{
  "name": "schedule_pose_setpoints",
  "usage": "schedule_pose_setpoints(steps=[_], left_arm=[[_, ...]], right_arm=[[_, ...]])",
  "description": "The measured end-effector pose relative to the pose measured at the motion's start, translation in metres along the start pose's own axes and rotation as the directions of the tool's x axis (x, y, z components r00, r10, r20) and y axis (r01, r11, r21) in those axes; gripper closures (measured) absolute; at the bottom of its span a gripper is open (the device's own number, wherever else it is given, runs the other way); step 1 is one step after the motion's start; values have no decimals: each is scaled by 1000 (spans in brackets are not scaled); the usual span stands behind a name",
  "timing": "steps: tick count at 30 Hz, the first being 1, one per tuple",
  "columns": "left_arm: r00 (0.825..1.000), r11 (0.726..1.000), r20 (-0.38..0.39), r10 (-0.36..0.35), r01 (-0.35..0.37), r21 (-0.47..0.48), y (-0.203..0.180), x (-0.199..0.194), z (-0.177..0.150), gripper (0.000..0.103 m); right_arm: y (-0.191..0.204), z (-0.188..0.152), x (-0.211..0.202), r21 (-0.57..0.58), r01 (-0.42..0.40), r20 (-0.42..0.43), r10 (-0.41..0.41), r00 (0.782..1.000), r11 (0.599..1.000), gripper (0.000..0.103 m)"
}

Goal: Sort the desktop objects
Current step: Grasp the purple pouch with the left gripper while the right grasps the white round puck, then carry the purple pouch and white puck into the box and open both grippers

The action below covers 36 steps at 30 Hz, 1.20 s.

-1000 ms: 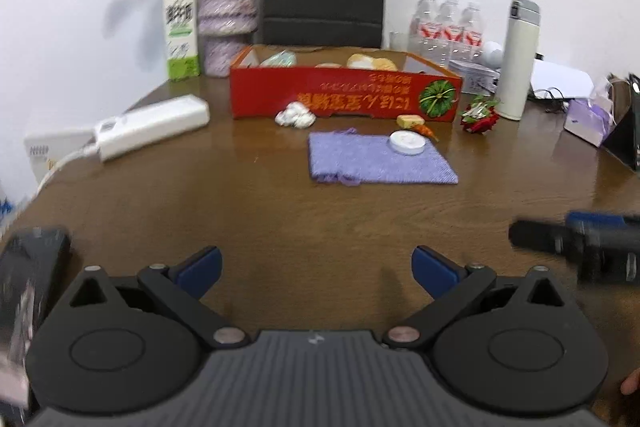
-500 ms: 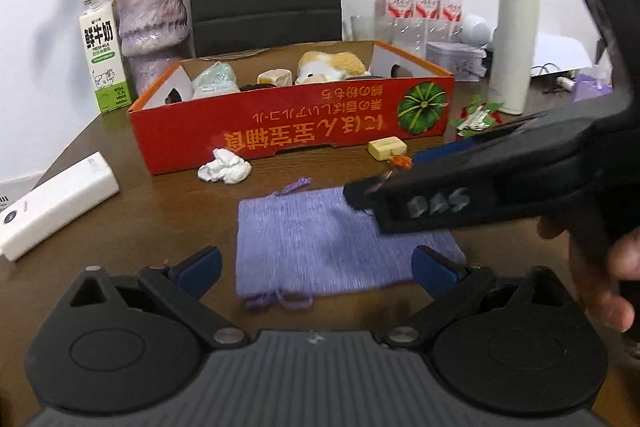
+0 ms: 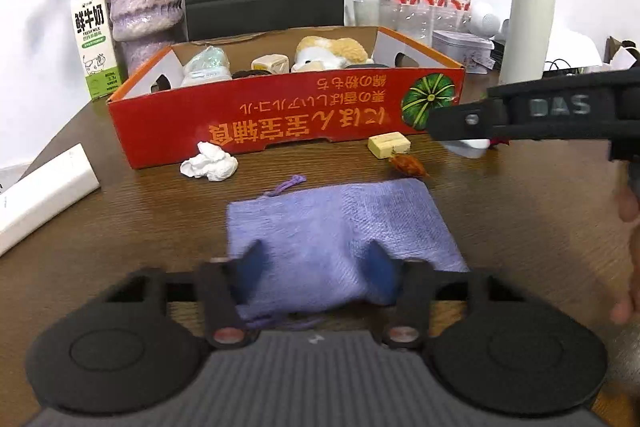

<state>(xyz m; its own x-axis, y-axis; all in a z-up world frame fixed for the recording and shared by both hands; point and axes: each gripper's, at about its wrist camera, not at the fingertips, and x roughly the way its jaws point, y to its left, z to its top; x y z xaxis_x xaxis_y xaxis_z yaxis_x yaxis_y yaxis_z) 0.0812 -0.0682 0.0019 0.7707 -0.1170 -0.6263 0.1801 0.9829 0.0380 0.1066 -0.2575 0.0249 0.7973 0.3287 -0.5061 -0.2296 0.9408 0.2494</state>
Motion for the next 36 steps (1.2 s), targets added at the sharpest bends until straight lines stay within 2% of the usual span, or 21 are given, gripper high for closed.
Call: schedule_pose_setpoints(steps=[3,7,9,11,14,18,22,27,30,33,36], left_arm=[[1000,999,15,16,-17,32,-8,-10,-7,86],[998,999,52,32,-34,39,-17,-34,-27,95],[998,1000,66,8,-7,-16,-13,-57,-39,97],[994,998,105,24,-18,-60,-8,-84,-52,98],[990,995,142,9,5,-101,1,-121,-74,98],[991,985,135,-7,30,-167,15,-152,-91,98],[985,983,170,-2,33,-180,19,-178,-95,98],[977,983,211,-1,40,-179,19,-187,-87,98],[972,986,235,1,39,-163,23,-186,-72,98],[962,989,275,-4,44,-138,38,-177,-37,98],[953,992,301,-27,61,-106,56,-157,19,98]], right_arm=[[2,-12,-23,27,10,27,-11,1000,1000,65],[1,-32,-53,56,23,46,-26,999,998,65],[1,-42,-69,47,46,41,-48,998,998,65],[4,-51,-81,12,69,34,-69,997,998,65],[10,-66,-101,-20,102,27,-102,994,995,65],[29,-89,-129,-50,87,34,-85,996,995,65],[47,-106,-153,-99,58,53,-53,997,993,65],[59,-102,-160,-120,47,72,-38,997,992,65],[60,-87,-156,-118,26,82,-16,997,993,65],[61,-56,-141,-135,15,102,-1,995,991,65],[60,-8,-109,-154,-3,115,21,993,988,65]])
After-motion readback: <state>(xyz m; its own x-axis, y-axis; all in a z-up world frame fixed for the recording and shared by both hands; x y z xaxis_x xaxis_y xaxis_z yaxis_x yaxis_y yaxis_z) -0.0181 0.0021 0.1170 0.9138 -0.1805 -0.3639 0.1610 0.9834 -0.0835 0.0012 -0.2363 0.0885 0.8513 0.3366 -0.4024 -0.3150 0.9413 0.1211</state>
